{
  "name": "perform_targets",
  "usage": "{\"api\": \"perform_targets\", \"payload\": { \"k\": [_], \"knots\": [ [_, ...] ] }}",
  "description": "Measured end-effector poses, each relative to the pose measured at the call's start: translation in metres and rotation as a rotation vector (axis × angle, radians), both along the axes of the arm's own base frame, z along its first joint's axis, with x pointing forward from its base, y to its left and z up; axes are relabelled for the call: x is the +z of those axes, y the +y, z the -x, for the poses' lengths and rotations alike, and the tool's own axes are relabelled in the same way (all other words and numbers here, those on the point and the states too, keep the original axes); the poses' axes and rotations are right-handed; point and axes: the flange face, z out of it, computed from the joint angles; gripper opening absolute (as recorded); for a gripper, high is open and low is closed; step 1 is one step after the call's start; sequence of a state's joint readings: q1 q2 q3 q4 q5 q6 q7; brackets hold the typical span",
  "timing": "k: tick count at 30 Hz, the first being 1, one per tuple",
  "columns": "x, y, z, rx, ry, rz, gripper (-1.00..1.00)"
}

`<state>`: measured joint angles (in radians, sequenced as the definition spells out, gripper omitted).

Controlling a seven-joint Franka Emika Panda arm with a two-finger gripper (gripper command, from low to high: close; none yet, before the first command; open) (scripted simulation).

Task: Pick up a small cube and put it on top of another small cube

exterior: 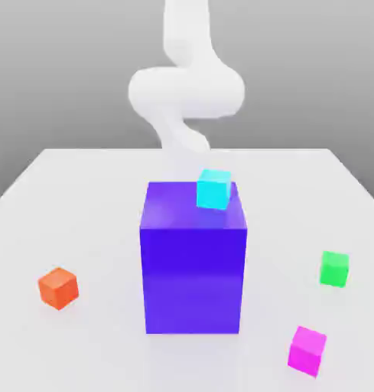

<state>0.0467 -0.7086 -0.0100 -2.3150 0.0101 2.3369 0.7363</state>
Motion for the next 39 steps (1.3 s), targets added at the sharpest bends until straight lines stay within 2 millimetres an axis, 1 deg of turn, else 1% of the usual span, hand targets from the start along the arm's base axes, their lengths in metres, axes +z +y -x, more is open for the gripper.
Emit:
{"api": "perform_targets", "payload": {
  "k": [3,6,10,13,16,20,23,25,27,30,31,36,37,38,39],
  "knots": [
    [-0.049,0.020,-0.037,0.108,0.084,0.038,0.00],
    [-0.101,0.043,-0.065,0.213,0.161,0.076,0.00],
    [-0.173,0.075,-0.090,0.353,0.261,0.130,0.00],
    [-0.229,0.100,-0.100,0.458,0.334,0.173,0.00],
    [-0.286,0.123,-0.102,0.563,0.406,0.218,0.00],
    [-0.363,0.159,-0.090,0.721,0.497,0.287,0.00],
    [-0.419,0.170,-0.078,0.816,0.568,0.335,0.00],
    [-0.456,0.177,-0.066,0.882,0.615,0.370,0.00],
    [-0.487,0.181,-0.059,0.921,0.640,0.390,0.00],
    [-0.526,0.183,-0.057,0.933,0.647,0.395,0.00],
    [-0.539,0.182,-0.056,0.934,0.648,0.395,-1.00],
    [-0.539,0.182,-0.056,0.934,0.649,0.395,-1.00],
    [-0.546,0.182,-0.055,0.934,0.649,0.396,-1.00],
    [-0.542,0.182,-0.056,0.935,0.650,0.396,-1.00],
    [-0.534,0.183,-0.056,0.935,0.650,0.396,-1.00]
  ]
}}
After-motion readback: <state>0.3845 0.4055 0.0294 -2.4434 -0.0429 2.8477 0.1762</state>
